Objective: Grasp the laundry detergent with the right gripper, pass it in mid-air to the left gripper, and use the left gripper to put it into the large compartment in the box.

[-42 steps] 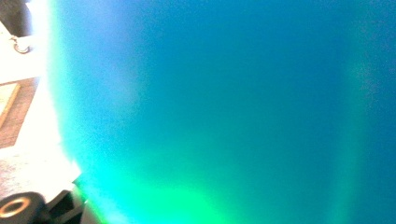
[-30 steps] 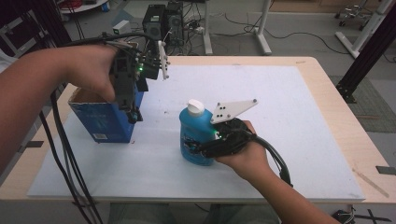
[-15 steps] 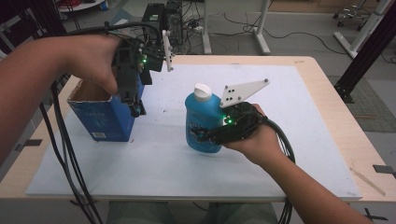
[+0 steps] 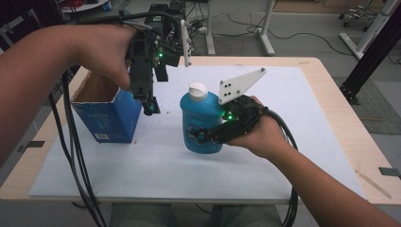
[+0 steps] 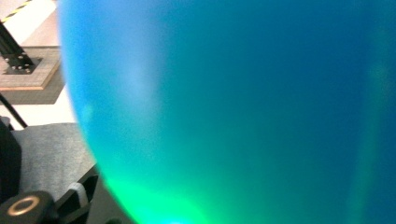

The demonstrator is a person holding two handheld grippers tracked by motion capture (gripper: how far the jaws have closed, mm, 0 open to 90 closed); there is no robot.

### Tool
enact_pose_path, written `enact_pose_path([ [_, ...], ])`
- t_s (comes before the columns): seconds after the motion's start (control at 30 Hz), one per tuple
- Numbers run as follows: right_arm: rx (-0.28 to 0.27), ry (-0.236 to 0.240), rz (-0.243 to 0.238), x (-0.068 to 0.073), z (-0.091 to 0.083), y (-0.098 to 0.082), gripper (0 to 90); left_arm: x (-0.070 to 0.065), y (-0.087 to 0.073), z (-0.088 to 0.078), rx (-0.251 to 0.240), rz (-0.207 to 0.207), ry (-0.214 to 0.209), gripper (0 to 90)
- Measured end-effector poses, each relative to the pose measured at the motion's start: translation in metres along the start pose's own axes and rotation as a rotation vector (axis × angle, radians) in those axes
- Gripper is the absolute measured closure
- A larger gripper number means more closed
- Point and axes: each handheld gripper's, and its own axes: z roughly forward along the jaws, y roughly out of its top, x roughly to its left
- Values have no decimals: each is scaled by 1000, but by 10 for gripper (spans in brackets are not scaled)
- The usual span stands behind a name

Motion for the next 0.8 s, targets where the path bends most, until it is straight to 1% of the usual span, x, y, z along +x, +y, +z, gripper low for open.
enact_pose_path([
  [0.2, 1, 15, -7, -3, 4, 3, 466, -4, 10, 0, 0, 28, -8, 18],
  [0.37, -2, 33, -8, -4, 8, 3, 467, -6, 17, 2, -2, 38, -11, 18],
  [0.43, -1, 36, -8, -3, 9, 4, 467, -6, 19, 2, 1, 48, -9, 17],
  [0.73, -9, 57, -1, -3, 19, 8, 467, -8, 26, 7, -2, 60, -13, 18],
  [0.77, -10, 59, -5, -3, 20, 8, 467, -9, 26, 7, -6, 55, -13, 18],
  [0.8, -11, 61, -5, -3, 21, 9, 467, -9, 26, 7, -2, 59, -11, 18],
])
